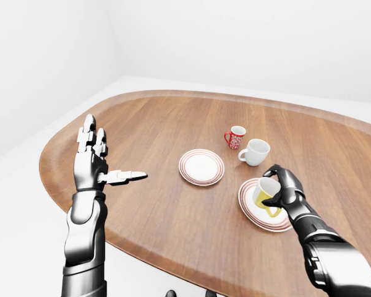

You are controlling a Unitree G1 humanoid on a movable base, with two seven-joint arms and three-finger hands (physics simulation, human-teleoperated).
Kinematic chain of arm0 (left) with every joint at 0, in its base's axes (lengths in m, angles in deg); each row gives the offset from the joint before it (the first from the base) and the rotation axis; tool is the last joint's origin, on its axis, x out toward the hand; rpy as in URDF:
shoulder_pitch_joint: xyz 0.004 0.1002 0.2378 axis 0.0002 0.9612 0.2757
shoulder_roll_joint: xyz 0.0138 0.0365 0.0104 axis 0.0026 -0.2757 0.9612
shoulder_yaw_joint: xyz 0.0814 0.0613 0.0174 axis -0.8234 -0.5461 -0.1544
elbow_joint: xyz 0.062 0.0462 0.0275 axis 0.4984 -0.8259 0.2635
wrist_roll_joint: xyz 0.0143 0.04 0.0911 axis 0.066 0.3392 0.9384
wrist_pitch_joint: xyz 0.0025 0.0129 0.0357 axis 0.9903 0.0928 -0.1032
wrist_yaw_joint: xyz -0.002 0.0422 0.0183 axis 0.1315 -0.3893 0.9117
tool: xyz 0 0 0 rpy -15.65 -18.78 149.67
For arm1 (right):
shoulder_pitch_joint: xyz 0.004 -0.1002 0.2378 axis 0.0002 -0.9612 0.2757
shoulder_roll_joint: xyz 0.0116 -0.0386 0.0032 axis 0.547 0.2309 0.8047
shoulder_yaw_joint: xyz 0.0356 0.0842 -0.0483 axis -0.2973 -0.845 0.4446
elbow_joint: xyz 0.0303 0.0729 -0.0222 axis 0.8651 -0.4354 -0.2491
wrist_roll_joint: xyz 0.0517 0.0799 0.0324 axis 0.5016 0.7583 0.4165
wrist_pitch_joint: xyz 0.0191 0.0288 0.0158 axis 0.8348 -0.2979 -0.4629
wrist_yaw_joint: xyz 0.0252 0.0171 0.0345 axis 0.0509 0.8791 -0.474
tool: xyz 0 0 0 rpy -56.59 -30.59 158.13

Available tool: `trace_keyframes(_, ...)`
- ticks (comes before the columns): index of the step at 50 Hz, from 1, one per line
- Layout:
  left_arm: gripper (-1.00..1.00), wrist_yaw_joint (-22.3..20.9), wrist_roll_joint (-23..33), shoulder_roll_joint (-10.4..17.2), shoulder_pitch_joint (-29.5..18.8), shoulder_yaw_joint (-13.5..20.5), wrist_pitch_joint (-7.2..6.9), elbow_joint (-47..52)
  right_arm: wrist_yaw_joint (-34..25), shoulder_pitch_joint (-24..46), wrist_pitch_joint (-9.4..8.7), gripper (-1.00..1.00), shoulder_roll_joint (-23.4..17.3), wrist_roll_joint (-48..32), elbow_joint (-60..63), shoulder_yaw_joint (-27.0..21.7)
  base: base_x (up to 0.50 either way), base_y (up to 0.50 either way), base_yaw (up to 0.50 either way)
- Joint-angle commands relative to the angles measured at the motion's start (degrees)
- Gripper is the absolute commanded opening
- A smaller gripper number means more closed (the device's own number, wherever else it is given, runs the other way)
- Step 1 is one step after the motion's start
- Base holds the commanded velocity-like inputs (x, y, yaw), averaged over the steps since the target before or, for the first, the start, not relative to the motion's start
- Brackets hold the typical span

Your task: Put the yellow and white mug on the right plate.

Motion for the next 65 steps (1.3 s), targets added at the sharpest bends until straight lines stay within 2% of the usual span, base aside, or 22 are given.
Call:
trace_keyframes(1, 1.0, 0.0, 0.0, 0.0, 0.1, 0.0, 0.0, 0.4, 1.6, 0.2, 0.0, -1.0, -1.3, -0.7, -1.3, -0.7, 0.0, 0.0, 0.0)
trace_keyframes(24, 1.0, -0.1, 0.2, -0.1, 0.0, -0.1, 0.0, -0.5, 3.9, 0.4, 0.0, -1.0, -0.9, 0.8, -3.6, -1.6, 0.0, 0.0, 0.0)
trace_keyframes(65, 1.0, -0.1, 0.4, -0.2, 0.2, -0.2, 0.0, 0.0, 3.6, 0.3, 0.0, -1.0, -0.9, 3.4, -3.9, -2.4, 0.0, 0.0, 0.0)
